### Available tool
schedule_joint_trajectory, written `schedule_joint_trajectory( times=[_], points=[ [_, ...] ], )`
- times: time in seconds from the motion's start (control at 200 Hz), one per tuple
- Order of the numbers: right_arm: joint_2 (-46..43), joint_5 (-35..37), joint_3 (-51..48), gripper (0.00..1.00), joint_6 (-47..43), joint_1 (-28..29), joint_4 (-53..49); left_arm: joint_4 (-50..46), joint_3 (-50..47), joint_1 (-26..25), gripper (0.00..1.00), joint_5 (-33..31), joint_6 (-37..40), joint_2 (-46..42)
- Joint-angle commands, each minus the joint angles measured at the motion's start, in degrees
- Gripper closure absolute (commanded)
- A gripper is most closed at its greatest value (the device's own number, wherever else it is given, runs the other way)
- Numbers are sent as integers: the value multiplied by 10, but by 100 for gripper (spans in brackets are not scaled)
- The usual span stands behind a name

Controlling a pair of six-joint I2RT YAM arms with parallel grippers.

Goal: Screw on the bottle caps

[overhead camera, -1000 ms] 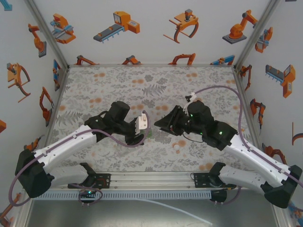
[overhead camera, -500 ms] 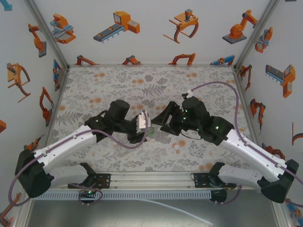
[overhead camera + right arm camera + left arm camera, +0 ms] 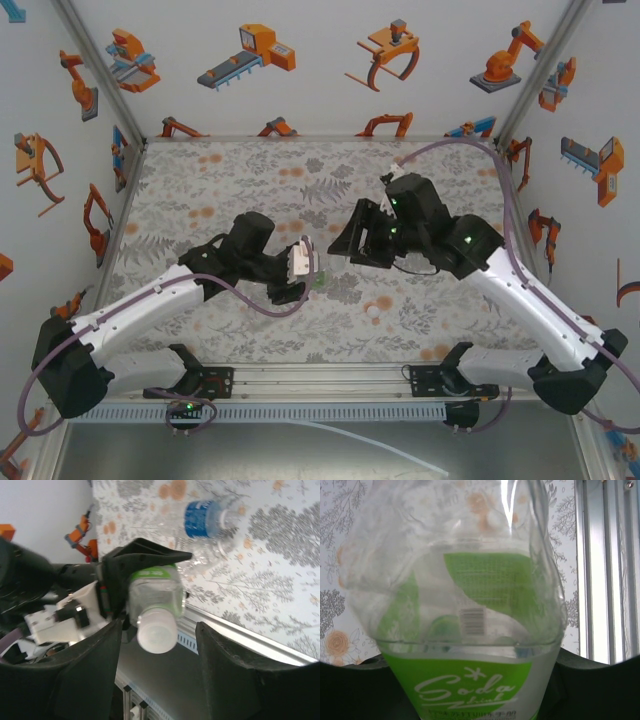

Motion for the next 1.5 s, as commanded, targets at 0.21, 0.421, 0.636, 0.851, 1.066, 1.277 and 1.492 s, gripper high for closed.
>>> schedule_joint_trajectory(
  times=[0.21,0.421,0.636,0.851,1.066,1.277,1.492],
  points=[
    [-23,-10,-43,49,67,-4,13,-30,20,-1,100,-16,29,8],
    [-43,-26,-89,52,108,-4,75,-31,20,-1,100,-19,31,8],
    [-46,-33,-103,60,117,-4,99,-31,19,-1,100,-18,31,9],
    [-34,-57,-106,62,127,-4,99,-28,20,-1,100,-20,30,12],
    [-29,-68,-105,62,131,-4,96,-28,21,-1,100,-23,29,17],
    [-29,-65,-106,61,131,-4,96,-28,22,-1,100,-21,27,17],
    [-29,-67,-105,64,131,-4,97,-28,21,-1,100,-20,23,16]
  ],
)
